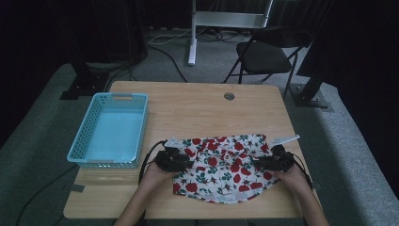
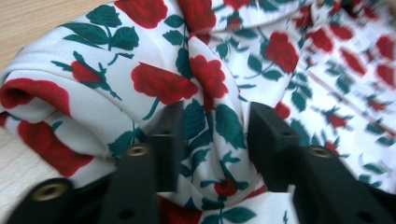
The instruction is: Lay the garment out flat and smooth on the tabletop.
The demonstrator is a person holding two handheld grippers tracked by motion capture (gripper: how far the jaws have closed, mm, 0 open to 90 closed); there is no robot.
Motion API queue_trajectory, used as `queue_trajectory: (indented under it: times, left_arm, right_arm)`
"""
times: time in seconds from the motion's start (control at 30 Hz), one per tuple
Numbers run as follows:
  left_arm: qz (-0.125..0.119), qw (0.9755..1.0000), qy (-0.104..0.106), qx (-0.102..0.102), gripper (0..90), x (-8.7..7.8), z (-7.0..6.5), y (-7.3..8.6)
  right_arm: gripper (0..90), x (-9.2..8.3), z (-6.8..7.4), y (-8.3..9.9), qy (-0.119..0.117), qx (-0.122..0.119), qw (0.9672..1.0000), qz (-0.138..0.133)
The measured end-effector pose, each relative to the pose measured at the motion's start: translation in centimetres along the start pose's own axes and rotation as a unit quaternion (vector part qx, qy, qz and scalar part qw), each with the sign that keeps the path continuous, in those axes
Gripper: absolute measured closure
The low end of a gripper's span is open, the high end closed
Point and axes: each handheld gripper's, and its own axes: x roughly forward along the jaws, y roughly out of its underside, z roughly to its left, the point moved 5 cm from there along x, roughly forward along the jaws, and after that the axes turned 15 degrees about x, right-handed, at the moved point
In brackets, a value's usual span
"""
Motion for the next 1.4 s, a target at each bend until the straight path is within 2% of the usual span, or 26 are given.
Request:
queue_trajectory:
  times: [0.1, 0.13, 0.27, 0.37, 0.4, 0.43, 0.47, 0.5, 0.53, 0.57, 0.6, 0.63, 0.67, 0.7, 0.73, 0.77, 0.83, 0.9, 1.0, 1.07, 1.17, 1.2, 1.27, 1.4]
  left_arm:
    - [0.006, 0.9996, -0.002, 0.026, 77.0, -0.2, -1.1, 0.3]
    - [0.008, 0.9994, 0.001, 0.032, 77.7, -0.3, -1.5, 0.5]
    - [0.007, 0.9983, 0.032, 0.047, 86.2, -0.8, -3.4, 1.2]
    - [0.013, 0.9970, 0.055, 0.054, 87.6, -1.0, -3.9, 1.3]
    - [0.011, 0.9973, 0.047, 0.056, 87.9, -0.9, -3.8, 0.9]
    - [-0.004, 0.9986, 0.019, 0.050, 88.0, -1.1, -3.2, -0.1]
    - [-0.040, 0.9980, -0.023, 0.043, 88.0, -1.9, -2.1, -1.7]
    - [-0.101, 0.9921, -0.070, 0.023, 87.5, -3.0, -0.7, -3.7]
    - [-0.148, 0.9797, -0.135, 0.005, 82.7, -4.3, 1.0, -5.4]
    - [-0.163, 0.9647, -0.206, -0.009, 68.3, -5.3, 2.7, -6.7]
    - [-0.164, 0.9569, -0.238, -0.032, 54.8, -6.0, 4.2, -7.6]
    - [-0.170, 0.9560, -0.232, -0.059, 47.6, -6.4, 5.4, -8.0]
    - [-0.171, 0.9544, -0.227, -0.091, 41.5, -6.6, 6.4, -8.1]
    - [-0.171, 0.9518, -0.231, -0.107, 38.8, -6.7, 6.9, -7.9]
    - [-0.170, 0.9526, -0.227, -0.110, 38.8, -6.7, 7.1, -7.5]
    - [-0.161, 0.9570, -0.214, -0.112, 38.8, -6.4, 7.1, -7.0]
    - [-0.151, 0.9627, -0.193, -0.115, 38.8, -5.5, 6.6, -5.8]
    - [-0.130, 0.9710, -0.166, -0.113, 38.8, -4.2, 5.7, -4.6]
    - [-0.097, 0.9833, -0.123, -0.093, 38.8, -2.5, 3.5, -3.1]
    - [-0.077, 0.9893, -0.104, -0.068, 38.8, -1.6, 1.8, -2.4]
    - [-0.053, 0.9945, -0.080, -0.043, 38.8, -0.9, -0.3, -1.4]
    - [-0.049, 0.9954, -0.074, -0.038, 38.8, -0.8, -0.9, -1.2]
    - [-0.046, 0.9963, -0.065, -0.033, 38.8, -0.7, -1.8, -0.7]
    - [-0.039, 0.9971, -0.060, -0.025, 38.8, -0.7, -2.8, -0.1]
  right_arm:
    - [84.2, -0.4, 0.5, 1.1, 0.007, -0.012, 0.9999, 0.005]
    - [84.7, -0.6, 0.7, 1.6, 0.004, -0.013, 0.9999, 0.004]
    - [86.2, -1.2, 2.0, 3.6, 0.000, -0.034, 0.9994, 0.009]
    - [87.1, -1.6, 2.8, 4.4, -0.001, -0.052, 0.9980, 0.037]
    - [87.3, -1.5, 3.0, 4.2, 0.000, -0.058, 0.9971, 0.049]
    - [87.5, -1.4, 3.1, 3.6, 0.008, -0.065, 0.9964, 0.054]
    - [87.4, -1.6, 3.1, 2.2, 0.032, -0.072, 0.9963, 0.034]
    - [87.1, -2.5, 3.0, 0.0, 0.056, -0.067, 0.9960, -0.018]
    - [83.3, -3.9, 2.7, -2.7, 0.052, -0.033, 0.9934, -0.097]
    - [74.1, -5.6, 2.3, -5.2, 0.034, 0.017, 0.9850, -0.169]
    - [62.5, -6.8, 1.7, -7.3, 0.023, 0.057, 0.9762, -0.208]
    - [49.7, -7.3, 1.1, -8.7, 0.023, 0.081, 0.9728, -0.216]
    - [47.1, -7.5, 0.6, -9.7, 0.032, 0.099, 0.9705, -0.217]
    - [46.9, -7.4, 0.2, -10.2, 0.036, 0.113, 0.9691, -0.217]
    - [45.7, -7.0, -0.2, -10.3, 0.036, 0.122, 0.9695, -0.210]
    - [44.0, -6.4, -0.5, -10.2, 0.039, 0.124, 0.9718, -0.197]
    - [42.8, -5.0, -1.0, -9.3, 0.051, 0.122, 0.9765, -0.170]
    - [41.8, -3.6, -1.5, -8.1, 0.050, 0.123, 0.9798, -0.150]
    - [41.6, -2.0, -1.5, -6.4, 0.047, 0.122, 0.9831, -0.129]
    - [41.1, -1.2, -1.0, -5.5, 0.048, 0.104, 0.9866, -0.116]
    - [41.1, -1.1, 0.1, -4.6, 0.055, 0.080, 0.9883, -0.118]
    - [41.1, -1.3, 0.6, -4.4, 0.051, 0.074, 0.9881, -0.124]
    - [41.1, -1.9, 1.8, -4.2, 0.037, 0.057, 0.9878, -0.140]
    - [44.8, -3.6, 4.3, -4.4, 0.018, 0.026, 0.9845, -0.173]
